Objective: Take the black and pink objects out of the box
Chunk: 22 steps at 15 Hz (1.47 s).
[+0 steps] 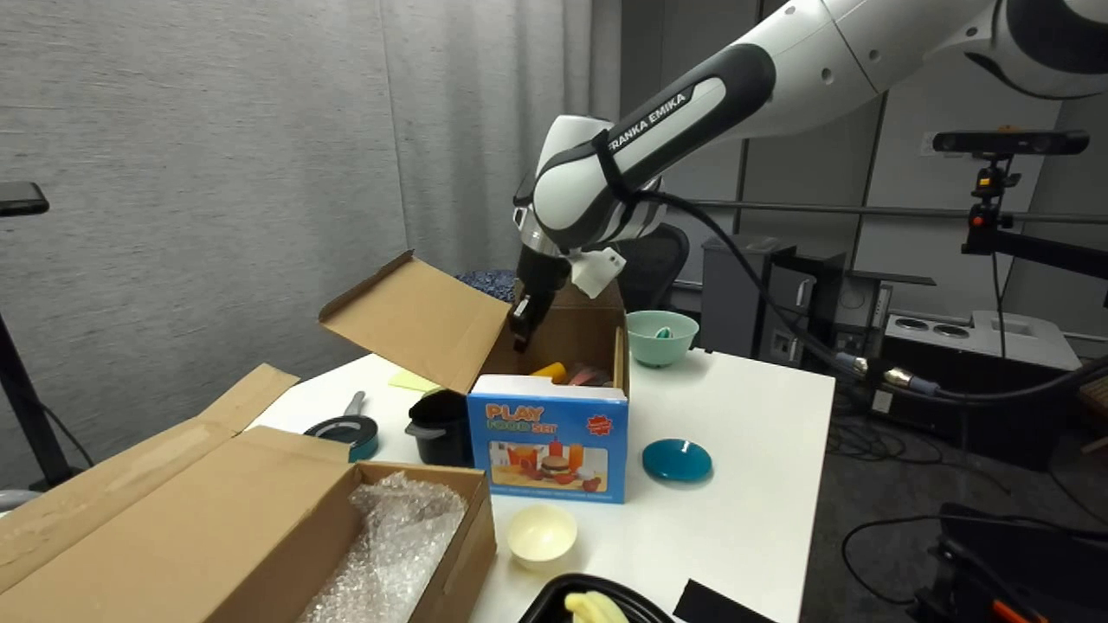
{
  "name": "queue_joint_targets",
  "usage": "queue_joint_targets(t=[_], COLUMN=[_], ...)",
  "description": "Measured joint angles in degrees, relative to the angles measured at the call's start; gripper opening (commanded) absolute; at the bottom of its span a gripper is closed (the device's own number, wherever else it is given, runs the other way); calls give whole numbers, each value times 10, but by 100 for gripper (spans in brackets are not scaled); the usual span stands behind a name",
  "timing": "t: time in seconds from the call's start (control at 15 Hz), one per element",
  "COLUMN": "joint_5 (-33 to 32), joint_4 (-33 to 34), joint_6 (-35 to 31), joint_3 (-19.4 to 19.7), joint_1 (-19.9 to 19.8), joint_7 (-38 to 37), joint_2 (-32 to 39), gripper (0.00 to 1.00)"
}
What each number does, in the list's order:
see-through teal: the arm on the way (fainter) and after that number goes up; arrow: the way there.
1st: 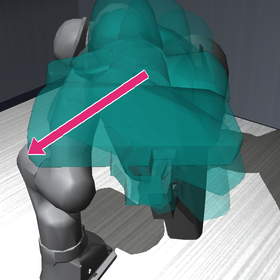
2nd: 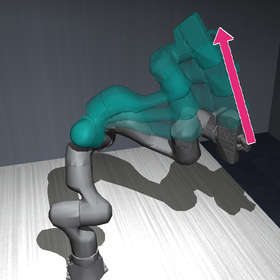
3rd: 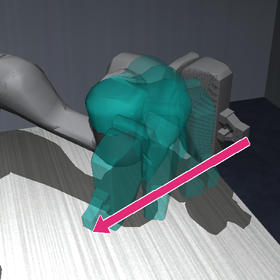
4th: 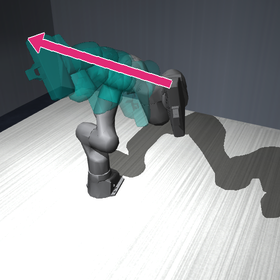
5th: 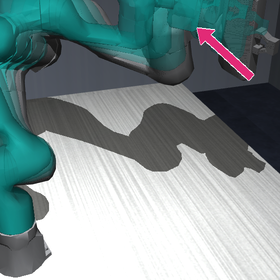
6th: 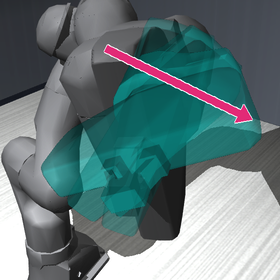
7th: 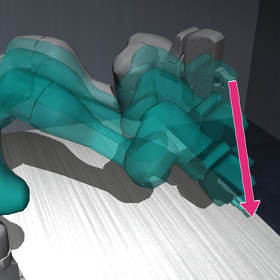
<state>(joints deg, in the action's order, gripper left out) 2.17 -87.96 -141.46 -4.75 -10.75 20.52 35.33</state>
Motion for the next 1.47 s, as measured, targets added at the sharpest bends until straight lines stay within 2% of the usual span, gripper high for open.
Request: queue_joint_targets(t=[0.07, 0.27, 0.6, 0.67, 0.87, 0.93, 1.07, 1.47], joint_5=[0, -2, -2, -2, -16, -23, -34, -40], joint_4=[0, 0, 0, 1, 8, 12, 20, 40], joint_6=[19, 60, 69, 69, 70, 70, 71, 81], joint_3=[0, 0, -6, -8, -7, -7, -6, -5], joint_1=[0, 1, 9, 9, 12, 13, 15, 15], joint_7=[0, 0, 27, 33, 47, 49, 51, 53], joint_2=[-8, -20, 21, 34, 67, 75, 85, 94], gripper=[32, 57, 94, 99, 100, 75, 73, 26])
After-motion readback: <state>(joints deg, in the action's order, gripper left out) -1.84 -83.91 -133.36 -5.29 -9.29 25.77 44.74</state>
